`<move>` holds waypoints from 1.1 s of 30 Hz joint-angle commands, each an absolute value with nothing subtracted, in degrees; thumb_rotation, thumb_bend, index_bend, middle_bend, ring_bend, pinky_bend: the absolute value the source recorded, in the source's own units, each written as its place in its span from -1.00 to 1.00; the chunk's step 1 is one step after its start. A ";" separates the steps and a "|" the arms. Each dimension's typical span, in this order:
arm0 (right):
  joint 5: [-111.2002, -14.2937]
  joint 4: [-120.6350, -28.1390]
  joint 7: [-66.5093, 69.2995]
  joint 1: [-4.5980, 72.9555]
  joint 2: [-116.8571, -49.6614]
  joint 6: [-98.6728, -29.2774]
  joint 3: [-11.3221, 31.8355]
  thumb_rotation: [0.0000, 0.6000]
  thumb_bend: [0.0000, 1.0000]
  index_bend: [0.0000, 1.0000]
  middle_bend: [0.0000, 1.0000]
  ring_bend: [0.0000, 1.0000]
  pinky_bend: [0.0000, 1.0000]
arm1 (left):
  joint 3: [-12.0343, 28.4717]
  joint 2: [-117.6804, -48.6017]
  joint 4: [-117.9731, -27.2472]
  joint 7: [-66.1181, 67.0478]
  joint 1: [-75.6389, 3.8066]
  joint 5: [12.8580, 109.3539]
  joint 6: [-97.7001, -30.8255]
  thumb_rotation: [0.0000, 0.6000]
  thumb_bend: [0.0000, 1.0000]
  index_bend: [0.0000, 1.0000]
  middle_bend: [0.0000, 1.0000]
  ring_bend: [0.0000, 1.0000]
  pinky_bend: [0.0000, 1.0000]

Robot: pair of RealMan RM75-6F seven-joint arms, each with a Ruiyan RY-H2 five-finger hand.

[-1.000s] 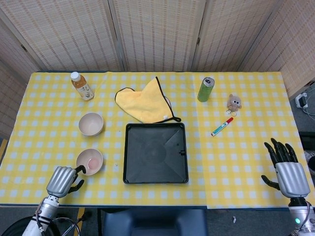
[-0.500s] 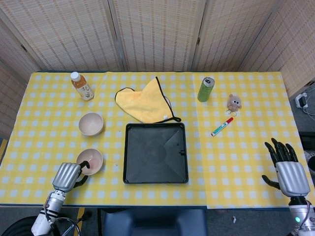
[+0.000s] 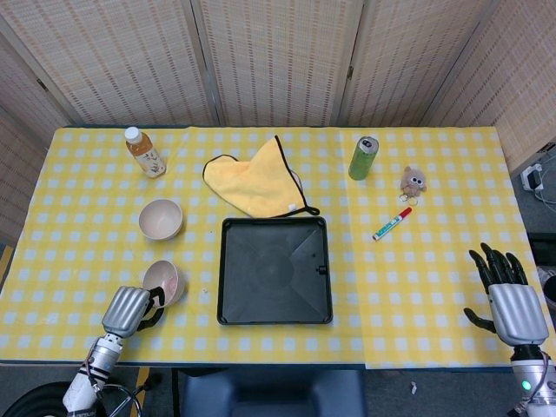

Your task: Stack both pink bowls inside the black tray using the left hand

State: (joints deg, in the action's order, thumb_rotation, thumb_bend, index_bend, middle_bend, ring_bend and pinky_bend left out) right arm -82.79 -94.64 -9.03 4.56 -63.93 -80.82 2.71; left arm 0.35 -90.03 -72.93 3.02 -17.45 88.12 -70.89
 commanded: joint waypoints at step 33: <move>-87.25 -96.19 -5.03 3.90 -61.59 -82.14 0.46 1.00 -0.57 -1.00 -1.00 -1.00 -1.00 | 4.22 -92.58 -84.94 29.14 -24.92 89.77 -69.55 1.00 0.00 0.26 1.00 1.00 1.00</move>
State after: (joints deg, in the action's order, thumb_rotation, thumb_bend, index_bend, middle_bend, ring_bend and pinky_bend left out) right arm -87.04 -96.09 -5.22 4.06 -61.78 -81.92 0.61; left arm 3.55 -91.40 -83.41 26.32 -23.63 90.02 -70.63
